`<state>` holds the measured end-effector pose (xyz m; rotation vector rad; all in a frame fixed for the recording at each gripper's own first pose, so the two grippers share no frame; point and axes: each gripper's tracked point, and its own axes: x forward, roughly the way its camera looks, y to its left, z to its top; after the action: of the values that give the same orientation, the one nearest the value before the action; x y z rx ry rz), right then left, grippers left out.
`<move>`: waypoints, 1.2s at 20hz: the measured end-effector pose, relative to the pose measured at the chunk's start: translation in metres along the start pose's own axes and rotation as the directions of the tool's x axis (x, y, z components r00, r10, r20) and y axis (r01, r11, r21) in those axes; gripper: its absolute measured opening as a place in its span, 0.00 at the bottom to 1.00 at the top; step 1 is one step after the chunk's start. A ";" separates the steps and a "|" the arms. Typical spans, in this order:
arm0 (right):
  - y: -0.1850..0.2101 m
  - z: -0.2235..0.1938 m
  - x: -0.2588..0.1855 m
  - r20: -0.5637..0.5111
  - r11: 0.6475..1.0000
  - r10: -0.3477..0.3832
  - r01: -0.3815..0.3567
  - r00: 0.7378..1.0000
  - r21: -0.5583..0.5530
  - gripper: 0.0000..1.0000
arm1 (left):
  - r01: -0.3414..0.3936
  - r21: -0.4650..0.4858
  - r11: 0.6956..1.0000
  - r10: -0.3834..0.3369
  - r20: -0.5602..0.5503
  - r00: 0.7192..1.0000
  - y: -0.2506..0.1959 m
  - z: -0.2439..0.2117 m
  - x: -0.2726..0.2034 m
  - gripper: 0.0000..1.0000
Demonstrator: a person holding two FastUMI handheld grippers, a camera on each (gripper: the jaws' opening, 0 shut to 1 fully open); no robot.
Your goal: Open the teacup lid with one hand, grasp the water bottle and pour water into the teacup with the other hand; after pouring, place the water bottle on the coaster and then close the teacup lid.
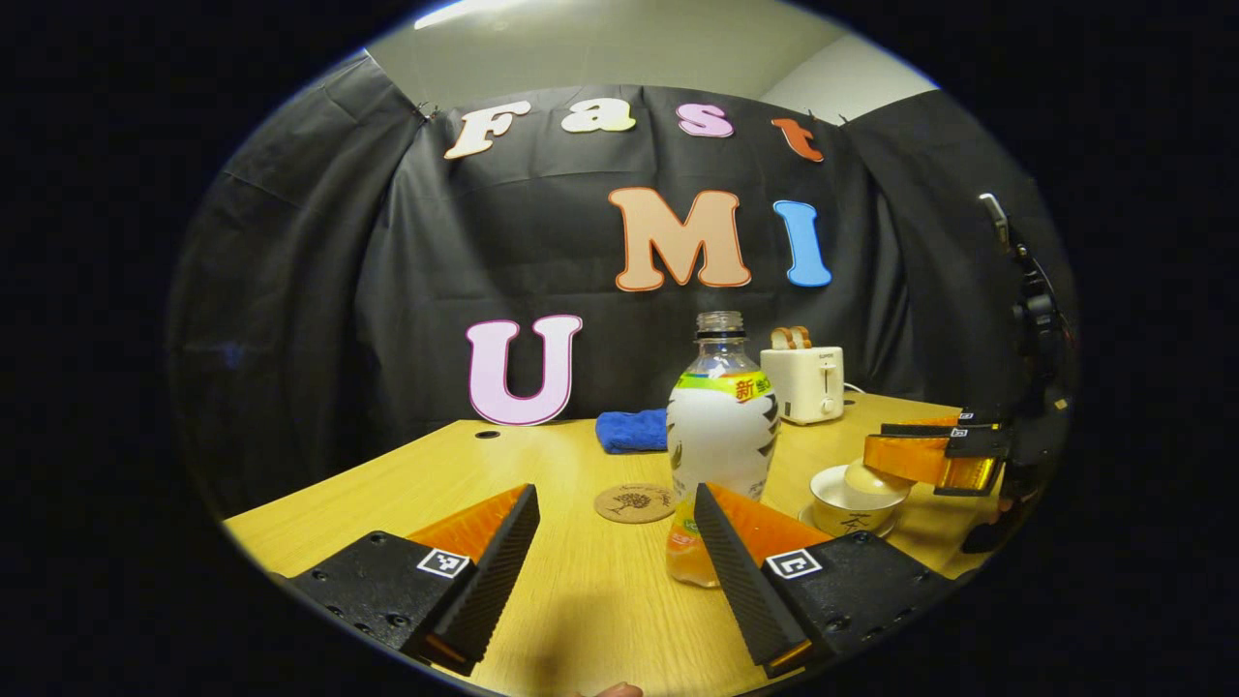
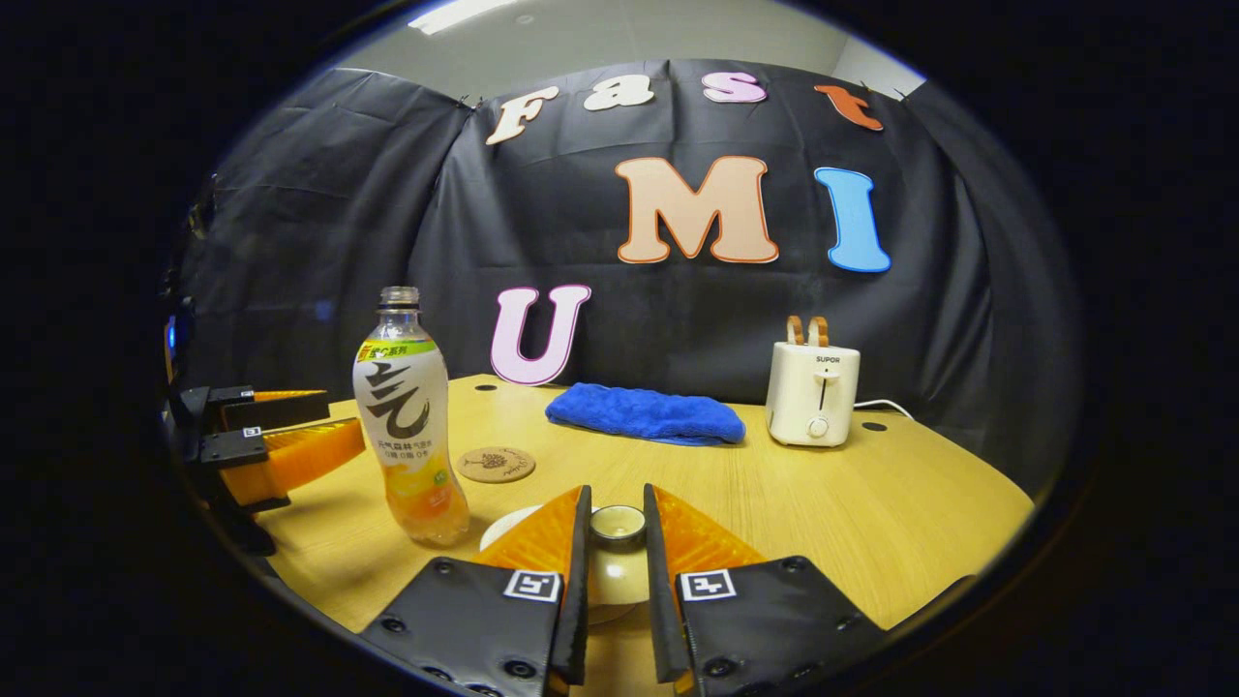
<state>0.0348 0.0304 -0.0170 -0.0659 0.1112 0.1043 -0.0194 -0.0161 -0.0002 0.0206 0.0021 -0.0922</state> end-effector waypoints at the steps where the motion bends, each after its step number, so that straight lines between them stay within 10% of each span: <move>1: -0.003 -0.001 -0.002 0.002 1.000 -0.007 0.007 1.000 0.001 0.31 | 0.010 -0.005 1.000 -0.010 0.001 1.000 -0.003 0.001 -0.002 0.95; 24: -0.032 0.027 -0.015 0.048 0.997 -0.052 0.049 0.998 0.052 0.31 | 0.154 -0.037 0.987 -0.156 -0.087 0.984 -0.060 -0.012 0.038 0.82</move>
<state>0.0267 -0.0009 0.0134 -0.0150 0.0631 0.0523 0.0130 -0.0787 -0.0137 -0.0054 0.0950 -0.2471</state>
